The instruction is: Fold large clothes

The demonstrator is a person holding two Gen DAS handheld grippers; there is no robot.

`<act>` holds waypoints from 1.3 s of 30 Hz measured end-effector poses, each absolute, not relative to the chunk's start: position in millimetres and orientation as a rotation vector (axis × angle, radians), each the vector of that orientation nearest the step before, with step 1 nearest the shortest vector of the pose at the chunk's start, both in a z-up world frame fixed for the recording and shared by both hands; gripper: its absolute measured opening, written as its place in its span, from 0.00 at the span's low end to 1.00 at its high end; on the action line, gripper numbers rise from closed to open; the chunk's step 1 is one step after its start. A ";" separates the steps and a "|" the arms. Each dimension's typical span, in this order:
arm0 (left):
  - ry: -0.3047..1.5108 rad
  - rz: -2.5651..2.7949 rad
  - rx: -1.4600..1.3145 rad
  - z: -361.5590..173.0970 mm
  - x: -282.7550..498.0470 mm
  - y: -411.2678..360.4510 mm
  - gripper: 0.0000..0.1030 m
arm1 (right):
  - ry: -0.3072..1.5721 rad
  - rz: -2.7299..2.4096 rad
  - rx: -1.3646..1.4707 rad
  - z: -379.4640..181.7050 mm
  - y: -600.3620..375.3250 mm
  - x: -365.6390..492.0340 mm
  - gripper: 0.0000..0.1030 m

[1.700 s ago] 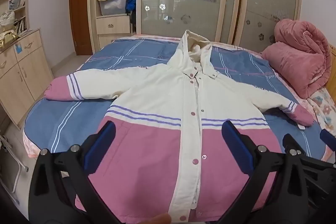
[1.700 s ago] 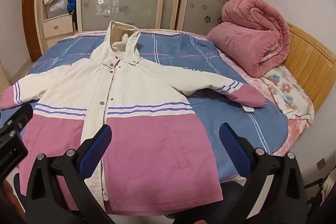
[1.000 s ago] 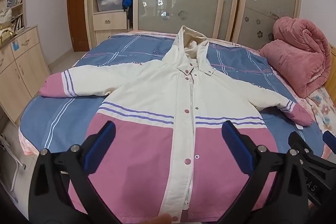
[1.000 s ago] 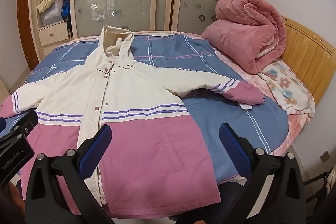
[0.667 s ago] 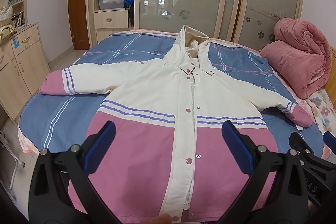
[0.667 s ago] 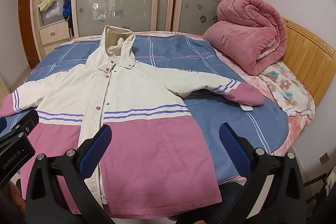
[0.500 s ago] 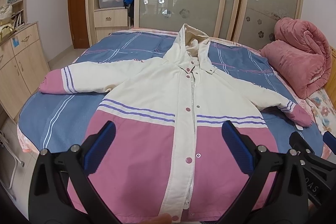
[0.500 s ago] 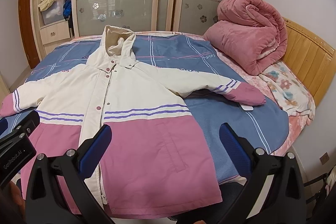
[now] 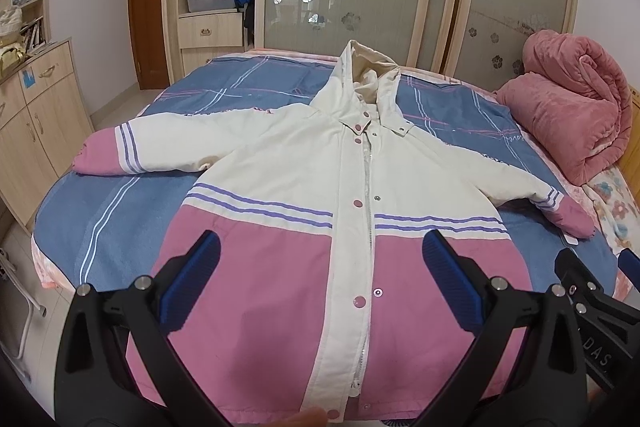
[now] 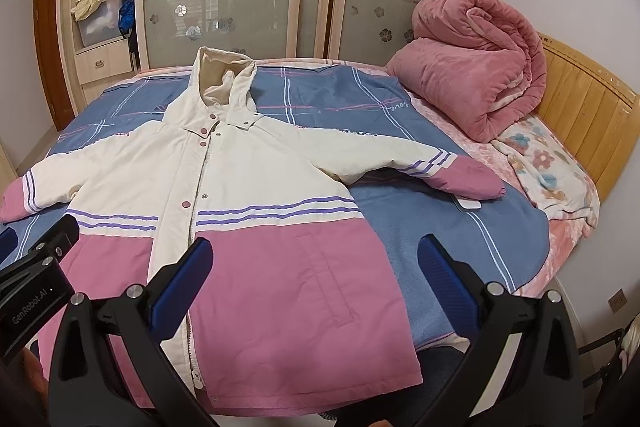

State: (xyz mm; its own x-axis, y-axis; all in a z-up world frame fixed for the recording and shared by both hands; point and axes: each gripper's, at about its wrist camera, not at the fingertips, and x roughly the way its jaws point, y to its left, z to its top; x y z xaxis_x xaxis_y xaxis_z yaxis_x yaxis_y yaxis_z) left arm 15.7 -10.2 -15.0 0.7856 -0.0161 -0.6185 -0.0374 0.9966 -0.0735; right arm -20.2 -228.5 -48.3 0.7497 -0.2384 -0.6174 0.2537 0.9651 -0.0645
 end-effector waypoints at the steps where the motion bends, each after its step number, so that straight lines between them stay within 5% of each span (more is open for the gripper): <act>1: 0.668 0.011 -0.084 -14.7 16.0 -9.9 0.98 | 0.671 -0.269 0.023 -48.5 -228.2 -20.2 0.99; 39: 0.690 0.014 -0.094 -23.1 19.1 -10.8 0.98 | 0.684 -0.261 0.005 -54.1 -223.1 -18.3 0.99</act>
